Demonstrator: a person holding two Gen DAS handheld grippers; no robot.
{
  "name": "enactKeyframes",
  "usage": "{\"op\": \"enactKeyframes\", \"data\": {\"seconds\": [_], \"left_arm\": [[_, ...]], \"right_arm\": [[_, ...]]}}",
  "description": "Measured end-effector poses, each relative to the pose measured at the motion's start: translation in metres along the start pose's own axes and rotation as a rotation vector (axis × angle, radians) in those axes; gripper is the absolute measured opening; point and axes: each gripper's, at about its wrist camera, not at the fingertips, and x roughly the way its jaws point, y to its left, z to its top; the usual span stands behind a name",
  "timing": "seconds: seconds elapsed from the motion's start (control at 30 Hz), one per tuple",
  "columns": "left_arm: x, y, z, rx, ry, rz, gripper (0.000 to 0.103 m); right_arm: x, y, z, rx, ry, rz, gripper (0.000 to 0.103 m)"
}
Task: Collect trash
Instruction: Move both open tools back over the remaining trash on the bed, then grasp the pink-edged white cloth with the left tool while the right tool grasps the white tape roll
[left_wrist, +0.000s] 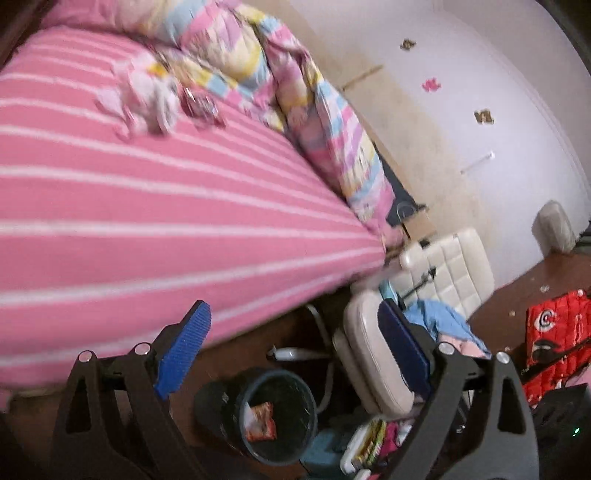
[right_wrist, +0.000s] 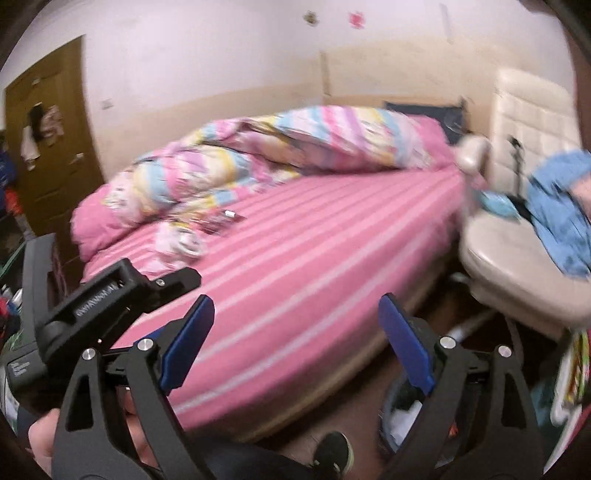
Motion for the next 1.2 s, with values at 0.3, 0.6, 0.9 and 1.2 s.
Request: {"op": "enactKeyframes", "data": {"seconds": [0.3,0.6,0.9,1.2], "left_arm": [[-0.049,0.087,0.058,0.048,-0.112,0.142,0.089],[-0.034,0.163,0.118,0.04,-0.119,0.203,0.089],[0.018,0.196,0.183,-0.055,-0.093,0.143,0.089],[0.066,0.218,0.231,-0.128,-0.09,0.107,0.089]], "right_arm": [[0.073,0.109,0.0,-0.165,0.0,0.156,0.09],[0.17,0.166,-0.013,-0.263,0.04,0.206,0.087],[0.252,0.194,0.009,-0.31,0.034,0.244,0.069],[0.326,0.209,0.017,-0.328,0.082,0.248,0.054]]}}
